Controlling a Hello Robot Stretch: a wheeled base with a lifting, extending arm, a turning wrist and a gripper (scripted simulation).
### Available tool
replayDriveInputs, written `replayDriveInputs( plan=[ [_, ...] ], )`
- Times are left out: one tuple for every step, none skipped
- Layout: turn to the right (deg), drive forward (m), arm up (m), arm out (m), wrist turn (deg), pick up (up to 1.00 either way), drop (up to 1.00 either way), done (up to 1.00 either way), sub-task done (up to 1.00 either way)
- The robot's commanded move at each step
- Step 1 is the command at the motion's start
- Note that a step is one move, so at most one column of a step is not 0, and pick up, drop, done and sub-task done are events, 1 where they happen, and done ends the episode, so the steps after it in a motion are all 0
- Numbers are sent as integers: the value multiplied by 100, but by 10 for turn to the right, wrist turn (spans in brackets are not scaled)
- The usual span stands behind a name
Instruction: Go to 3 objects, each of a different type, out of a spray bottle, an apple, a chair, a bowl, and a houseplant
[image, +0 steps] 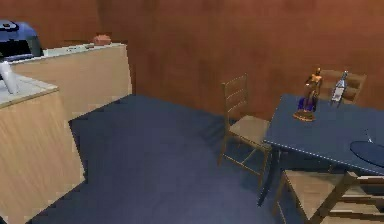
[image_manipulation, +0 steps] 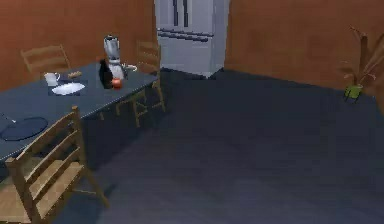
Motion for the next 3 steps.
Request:
replayDriveInputs(
  plan=[
    [300, 0, 0, 0, 0, 0, 0, 0, 0],
    [0, 15, 0, 0, 0, 0, 0, 0, 0],
    [150, 0, 0, 0, 0, 0, 0, 0, 0]
  ],
)
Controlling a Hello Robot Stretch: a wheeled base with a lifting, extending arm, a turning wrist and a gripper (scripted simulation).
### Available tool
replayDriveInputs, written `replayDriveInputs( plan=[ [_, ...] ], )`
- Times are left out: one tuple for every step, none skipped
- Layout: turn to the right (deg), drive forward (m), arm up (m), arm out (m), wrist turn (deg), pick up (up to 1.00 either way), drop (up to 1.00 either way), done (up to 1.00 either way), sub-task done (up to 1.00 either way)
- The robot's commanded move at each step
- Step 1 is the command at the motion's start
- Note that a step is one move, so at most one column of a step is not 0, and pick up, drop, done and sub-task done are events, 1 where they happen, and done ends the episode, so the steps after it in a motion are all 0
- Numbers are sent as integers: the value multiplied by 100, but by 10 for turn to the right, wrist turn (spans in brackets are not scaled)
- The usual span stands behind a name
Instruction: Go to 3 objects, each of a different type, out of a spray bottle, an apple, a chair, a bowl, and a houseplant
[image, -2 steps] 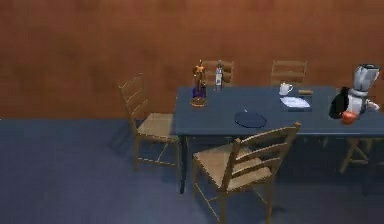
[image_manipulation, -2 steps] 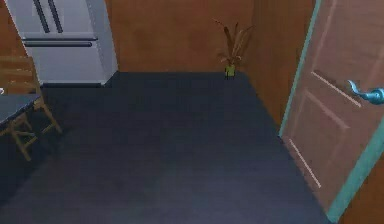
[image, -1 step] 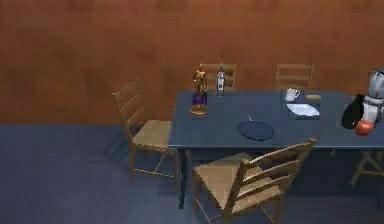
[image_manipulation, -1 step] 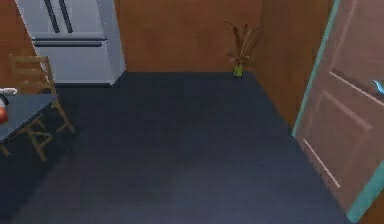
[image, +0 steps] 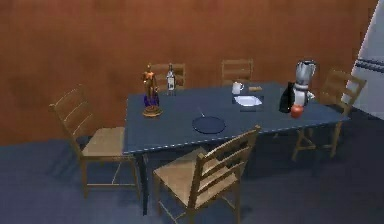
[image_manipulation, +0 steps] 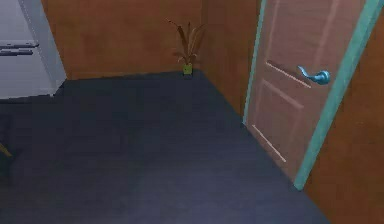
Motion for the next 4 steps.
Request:
replayDriveInputs(
  plan=[
    [0, 0, 0, 0, 0, 0, 0, 0, 100],
    [450, 0, 0, 0, 0, 0, 0, 0, 0],
    [210, 0, 0, 0, 0, 0, 0, 0, 0],
    [0, 65, 0, 0, 0, 0, 0, 0, 0]
  ],
)
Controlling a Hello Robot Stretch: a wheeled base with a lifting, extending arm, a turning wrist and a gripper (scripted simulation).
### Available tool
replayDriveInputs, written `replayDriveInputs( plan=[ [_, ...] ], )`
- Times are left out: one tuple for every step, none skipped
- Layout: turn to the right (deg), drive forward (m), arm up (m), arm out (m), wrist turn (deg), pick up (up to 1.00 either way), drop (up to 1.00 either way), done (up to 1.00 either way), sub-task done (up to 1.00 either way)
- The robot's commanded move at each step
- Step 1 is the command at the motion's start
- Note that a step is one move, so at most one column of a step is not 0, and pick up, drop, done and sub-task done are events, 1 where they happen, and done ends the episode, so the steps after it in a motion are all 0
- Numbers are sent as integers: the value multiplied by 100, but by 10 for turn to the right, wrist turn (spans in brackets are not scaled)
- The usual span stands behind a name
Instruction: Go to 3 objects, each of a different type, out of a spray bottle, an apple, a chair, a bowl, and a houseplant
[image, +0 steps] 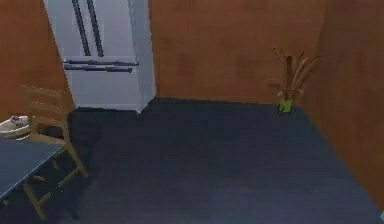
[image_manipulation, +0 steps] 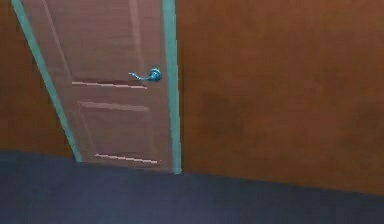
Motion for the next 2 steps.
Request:
replayDriveInputs(
  plan=[
    [-420, 0, 0, 0, 0, 0, 0, 0, 0],
    [0, 35, 0, 0, 0, 0, 0, 0, 0]
  ],
)
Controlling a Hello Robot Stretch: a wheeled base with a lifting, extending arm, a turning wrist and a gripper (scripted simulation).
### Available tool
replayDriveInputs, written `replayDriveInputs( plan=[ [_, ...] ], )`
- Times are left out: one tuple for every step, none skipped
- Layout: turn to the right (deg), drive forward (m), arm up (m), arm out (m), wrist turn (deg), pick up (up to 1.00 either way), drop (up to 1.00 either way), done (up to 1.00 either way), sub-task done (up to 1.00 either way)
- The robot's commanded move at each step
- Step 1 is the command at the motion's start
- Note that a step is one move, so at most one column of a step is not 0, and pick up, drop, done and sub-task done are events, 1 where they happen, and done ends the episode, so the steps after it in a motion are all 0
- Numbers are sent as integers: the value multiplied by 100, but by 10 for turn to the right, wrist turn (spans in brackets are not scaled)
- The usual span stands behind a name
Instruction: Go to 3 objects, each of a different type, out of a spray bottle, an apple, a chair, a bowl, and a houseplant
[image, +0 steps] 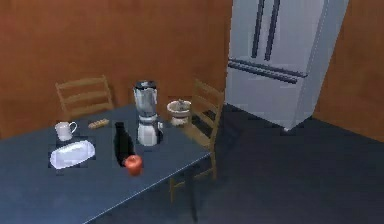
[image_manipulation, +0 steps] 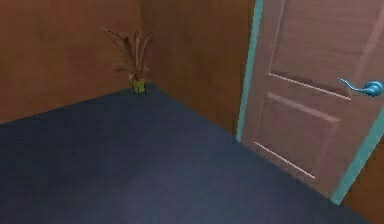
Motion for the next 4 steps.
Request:
replayDriveInputs(
  plan=[
    [-180, 0, 0, 0, 0, 0, 0, 0, 0],
    [0, 0, 0, 0, 0, 0, 0, 0, 100],
    [450, 0, 0, 0, 0, 0, 0, 0, 0],
    [450, 0, 0, 0, 0, 0, 0, 0, 0]
  ],
)
